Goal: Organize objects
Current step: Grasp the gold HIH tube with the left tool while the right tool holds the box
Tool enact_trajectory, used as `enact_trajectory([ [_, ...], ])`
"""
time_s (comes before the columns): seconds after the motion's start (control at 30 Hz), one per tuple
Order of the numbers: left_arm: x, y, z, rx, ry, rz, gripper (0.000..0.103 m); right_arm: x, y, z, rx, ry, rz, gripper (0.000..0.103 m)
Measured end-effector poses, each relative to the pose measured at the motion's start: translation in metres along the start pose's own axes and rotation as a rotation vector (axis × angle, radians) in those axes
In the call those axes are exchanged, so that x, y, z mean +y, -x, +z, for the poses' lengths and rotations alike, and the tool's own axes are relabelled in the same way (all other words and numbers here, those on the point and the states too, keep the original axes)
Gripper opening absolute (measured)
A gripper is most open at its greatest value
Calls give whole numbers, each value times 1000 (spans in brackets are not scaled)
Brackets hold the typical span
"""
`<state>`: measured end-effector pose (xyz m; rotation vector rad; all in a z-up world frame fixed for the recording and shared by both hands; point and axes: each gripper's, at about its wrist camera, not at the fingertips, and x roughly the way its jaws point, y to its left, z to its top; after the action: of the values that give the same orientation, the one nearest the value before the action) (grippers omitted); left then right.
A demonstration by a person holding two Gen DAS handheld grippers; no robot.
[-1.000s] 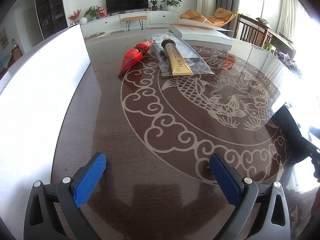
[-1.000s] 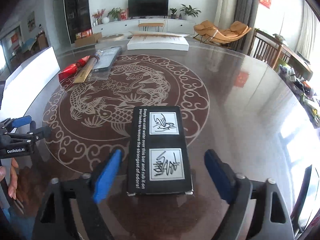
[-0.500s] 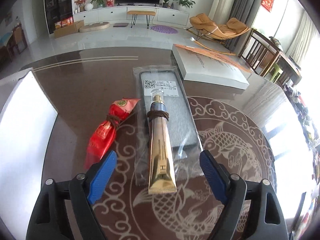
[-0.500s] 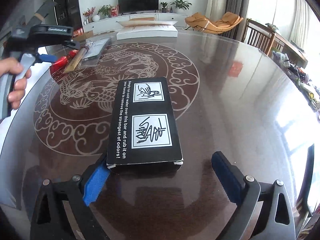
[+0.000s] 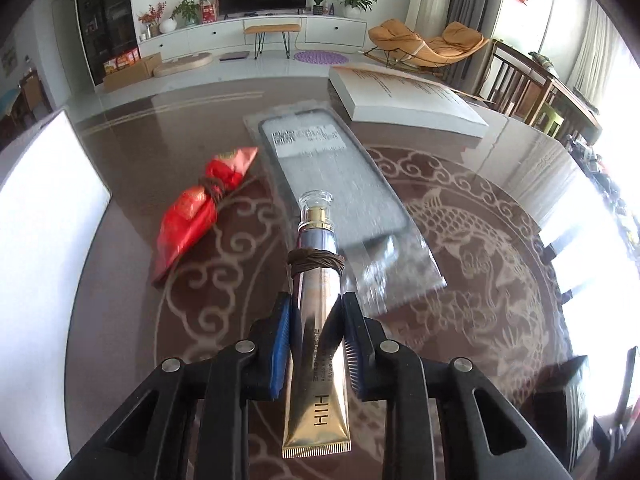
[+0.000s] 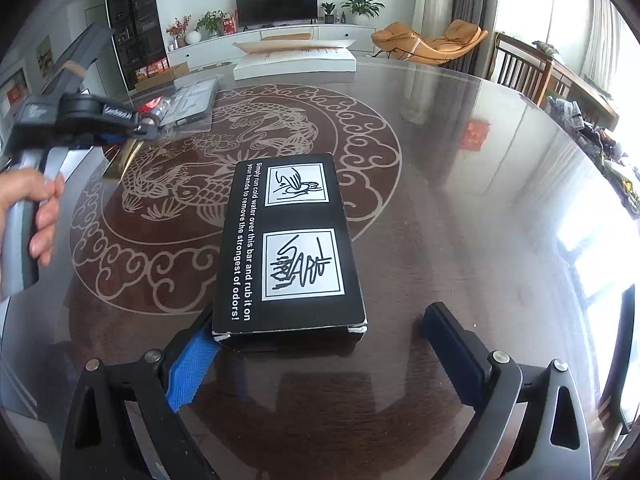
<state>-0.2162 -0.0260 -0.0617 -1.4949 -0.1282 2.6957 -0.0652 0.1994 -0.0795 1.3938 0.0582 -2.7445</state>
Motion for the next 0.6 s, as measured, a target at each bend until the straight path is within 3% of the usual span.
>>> enact_trajectory([
  [0.1,-4,34,-62,5,-34,-30,25,0,0,0,0,0,0,99],
  [0.2,-4,58,-101,-10,-67,-21,29,0,0,-1,1,2,-1,99],
  [0.27,-3,63,-113,-26,-80,3,58,-1,0,0,2,2,-1,99],
  [0.3,-2,58,-114,-18,-91,34,88,-1,0,0,2,2,-1,99],
  [0.33,0,53,-116,-7,-97,60,101,-1,0,0,2,2,-1,99],
  [0.6,5,56,-120,-37,-100,59,103,-2,-2,1,2,-10,3,101],
])
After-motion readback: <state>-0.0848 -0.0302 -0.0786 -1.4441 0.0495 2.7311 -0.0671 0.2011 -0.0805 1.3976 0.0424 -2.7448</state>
